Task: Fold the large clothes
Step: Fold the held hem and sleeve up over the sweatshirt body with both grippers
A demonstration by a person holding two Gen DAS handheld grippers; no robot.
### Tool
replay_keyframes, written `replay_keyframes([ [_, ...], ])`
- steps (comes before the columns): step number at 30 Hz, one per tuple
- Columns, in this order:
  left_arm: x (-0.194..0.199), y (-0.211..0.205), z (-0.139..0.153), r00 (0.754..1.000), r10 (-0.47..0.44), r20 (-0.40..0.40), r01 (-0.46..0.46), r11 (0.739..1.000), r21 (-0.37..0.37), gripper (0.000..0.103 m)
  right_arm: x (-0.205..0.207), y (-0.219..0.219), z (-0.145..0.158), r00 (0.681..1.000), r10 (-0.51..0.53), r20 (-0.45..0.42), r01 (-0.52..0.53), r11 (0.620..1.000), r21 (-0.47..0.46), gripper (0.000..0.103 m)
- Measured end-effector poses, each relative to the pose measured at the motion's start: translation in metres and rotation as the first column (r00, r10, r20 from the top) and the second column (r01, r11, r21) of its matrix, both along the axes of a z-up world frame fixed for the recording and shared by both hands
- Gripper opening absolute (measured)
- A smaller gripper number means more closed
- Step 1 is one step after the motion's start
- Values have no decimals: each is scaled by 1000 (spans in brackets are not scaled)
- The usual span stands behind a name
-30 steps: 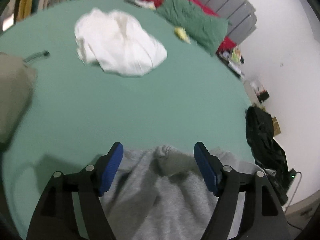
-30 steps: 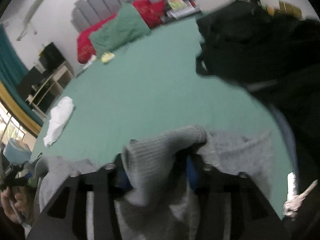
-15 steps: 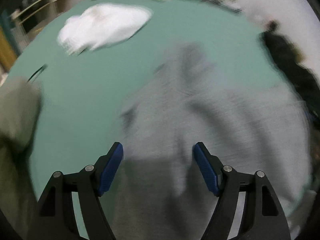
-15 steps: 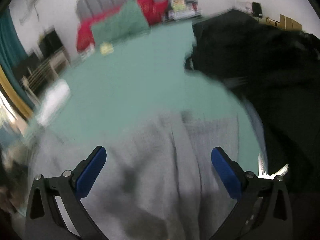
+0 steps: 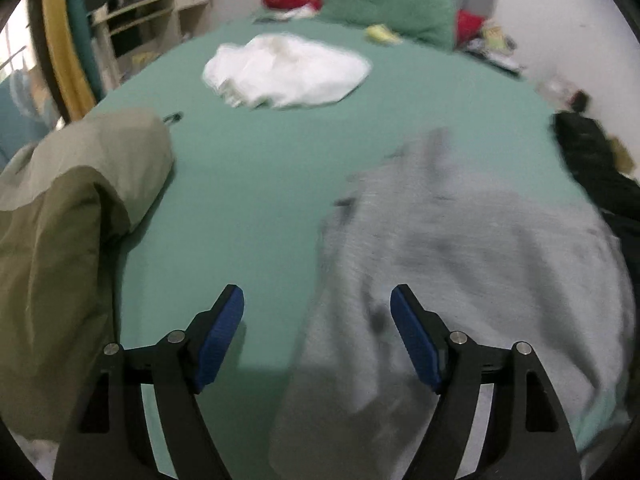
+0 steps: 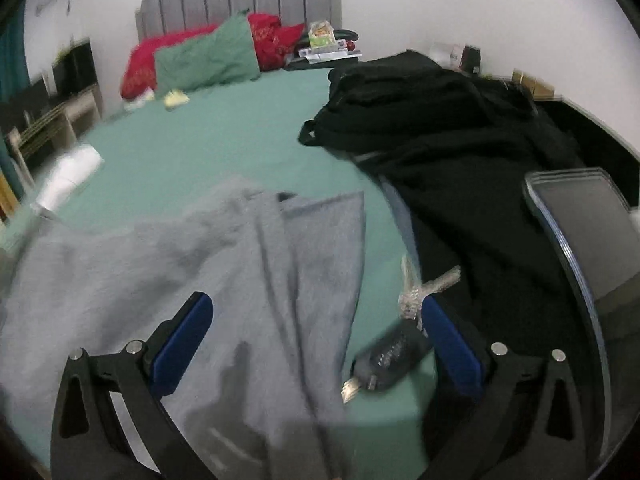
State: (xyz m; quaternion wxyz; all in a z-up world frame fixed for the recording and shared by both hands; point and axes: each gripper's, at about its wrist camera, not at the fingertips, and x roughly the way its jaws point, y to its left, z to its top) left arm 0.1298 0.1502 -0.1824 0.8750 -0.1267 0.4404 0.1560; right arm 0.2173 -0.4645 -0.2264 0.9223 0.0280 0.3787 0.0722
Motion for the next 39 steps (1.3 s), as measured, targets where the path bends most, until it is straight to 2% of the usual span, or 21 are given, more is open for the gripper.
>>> replay_keyframes([
  [3, -21, -22, 13, 997, -49, 58, 50, 999, -20, 79, -25, -18, -14, 998, -32, -62, 41, 986, 161, 102],
  [5, -28, -36, 14, 996, -49, 70, 51, 998, -25, 79, -36, -22, -29, 993, -43, -111, 68, 972, 224, 102],
  [7, -27, -49, 11, 995, -68, 72, 71, 996, -50, 79, -41, -21, -41, 985, -57, -161, 96, 964, 246, 102],
  [10, -25, -62, -8, 998, -69, 12, 70, 995, -74, 79, -40, -19, -48, 986, -13, -167, 68, 941, 331, 102],
  [11, -22, -63, -13, 998, -68, -17, 67, 996, -57, 79, -37, -17, -52, 985, 12, -172, 53, 928, 369, 102],
  [13, -22, -62, -40, 991, -37, -130, 40, 999, 15, 79, -31, -10, -57, 983, 42, -181, 33, 920, 391, 102],
  [14, -25, -58, -52, 986, -31, -165, 32, 999, 0, 79, -28, -6, -60, 982, 53, -181, 25, 916, 400, 102],
  [15, -27, -53, -58, 986, -33, -161, 30, 999, -25, 79, -25, -3, -61, 983, 69, -172, 11, 906, 424, 102],
  [17, -28, -51, -55, 988, -37, -149, 35, 999, -17, 81, -15, 1, -66, 978, 116, -173, -15, 868, 497, 102],
  [19, -26, -50, -45, 989, -12, -148, 12, 1000, 0, 81, -8, 8, -69, 977, 138, -163, -35, 857, 514, 103],
  [20, -28, -51, -38, 991, 6, -130, -6, 1000, 2, 81, -4, 11, -69, 976, 154, -155, -49, 845, 532, 102],
  [21, -29, -51, -24, 997, 9, -71, -11, 1000, -18, 81, -2, 15, -69, 974, 172, -147, -64, 831, 553, 102],
  [22, -28, -51, -16, 999, -6, -32, 5, 999, -38, 81, 0, 20, -70, 971, 194, -138, -81, 816, 573, 98],
  [24, -18, -62, 4, 996, -71, 47, 74, 995, -67, 81, 3, 30, -73, 963, 236, -133, -106, 779, 618, 79],
  [26, -5, -74, 13, 989, -122, 77, 128, 989, -73, 81, 5, 36, -79, 955, 260, -145, -102, 743, 662, 45],
  [28, 19, -95, 15, 979, -181, 89, 189, 978, -88, 81, 5, 36, -87, 955, 256, -153, -72, 697, 714, 44],
  [29, 29, -103, 12, 976, -202, 85, 209, 973, -94, 81, 6, 36, -88, 955, 262, -140, -70, 657, 751, 43],
  [31, 48, -122, 3, 969, -234, 80, 242, 965, -106, 81, 7, 36, -89, 952, 283, -118, -80, 601, 795, 43],
  [36, 90, -152, -15, 959, -278, 64, 284, 946, -153, 81, 15, 50, -94, 954, 258, -152, -53, 645, 763, 47],
  [38, 101, -160, -32, 960, -281, 2, 278, 950, -140, 81, 19, 58, -92, 954, 259, -151, -58, 654, 754, 47],
  [39, 108, -165, -44, 958, -281, -50, 274, 955, -110, 81, 21, 60, -93, 954, 261, -149, -59, 649, 758, 47],
])
